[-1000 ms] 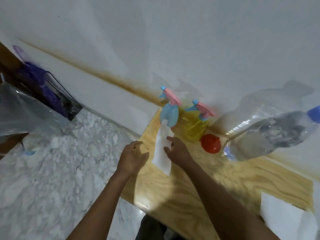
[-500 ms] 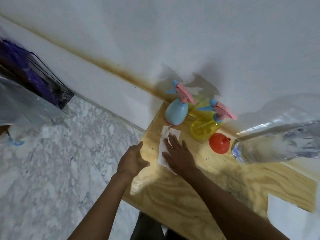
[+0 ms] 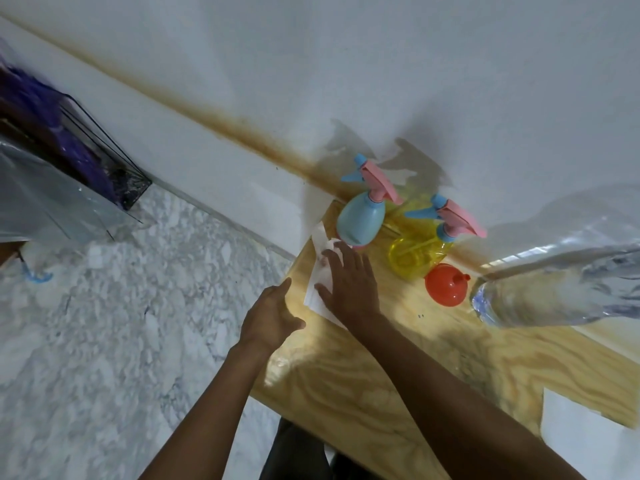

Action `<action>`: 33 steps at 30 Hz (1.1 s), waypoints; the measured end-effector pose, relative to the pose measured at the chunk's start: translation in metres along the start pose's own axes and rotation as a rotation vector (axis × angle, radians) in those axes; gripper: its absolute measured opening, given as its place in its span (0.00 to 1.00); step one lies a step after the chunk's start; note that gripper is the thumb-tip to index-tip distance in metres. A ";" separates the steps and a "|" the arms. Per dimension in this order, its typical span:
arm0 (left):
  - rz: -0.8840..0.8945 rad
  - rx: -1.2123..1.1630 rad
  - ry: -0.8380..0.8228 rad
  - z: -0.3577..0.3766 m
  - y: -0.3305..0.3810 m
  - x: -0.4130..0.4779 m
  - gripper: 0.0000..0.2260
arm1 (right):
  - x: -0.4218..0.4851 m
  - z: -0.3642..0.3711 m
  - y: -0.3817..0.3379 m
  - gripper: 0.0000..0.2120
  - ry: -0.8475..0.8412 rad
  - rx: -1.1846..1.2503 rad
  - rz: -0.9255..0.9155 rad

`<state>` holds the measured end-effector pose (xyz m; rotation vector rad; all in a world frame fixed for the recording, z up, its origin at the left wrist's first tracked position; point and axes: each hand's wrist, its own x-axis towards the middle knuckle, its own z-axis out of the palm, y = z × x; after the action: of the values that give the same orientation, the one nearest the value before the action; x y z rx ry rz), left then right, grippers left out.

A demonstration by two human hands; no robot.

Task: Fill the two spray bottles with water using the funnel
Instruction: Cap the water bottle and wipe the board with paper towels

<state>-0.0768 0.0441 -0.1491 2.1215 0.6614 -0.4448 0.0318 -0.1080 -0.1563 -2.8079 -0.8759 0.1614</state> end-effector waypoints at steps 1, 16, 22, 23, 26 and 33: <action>-0.002 -0.003 -0.001 0.000 0.000 0.000 0.40 | 0.002 0.001 0.001 0.32 -0.007 0.010 -0.053; 0.000 -0.003 0.006 -0.002 0.000 -0.001 0.40 | -0.028 0.022 -0.006 0.23 -0.047 0.101 -0.125; 0.004 -0.010 0.013 -0.001 0.001 -0.001 0.40 | -0.026 0.021 0.004 0.29 -0.240 0.072 -0.208; 0.002 -0.008 0.014 -0.001 0.001 -0.001 0.40 | -0.022 0.022 0.004 0.27 -0.227 0.053 -0.221; 0.002 -0.002 0.014 0.000 0.000 0.000 0.40 | -0.001 0.021 -0.006 0.24 -0.226 0.046 -0.214; 0.013 0.031 -0.002 0.002 -0.001 0.002 0.41 | 0.016 0.014 -0.016 0.27 -0.291 0.062 -0.151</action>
<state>-0.0759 0.0434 -0.1523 2.1532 0.6427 -0.4522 0.0344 -0.0840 -0.1669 -2.6878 -1.1184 0.5744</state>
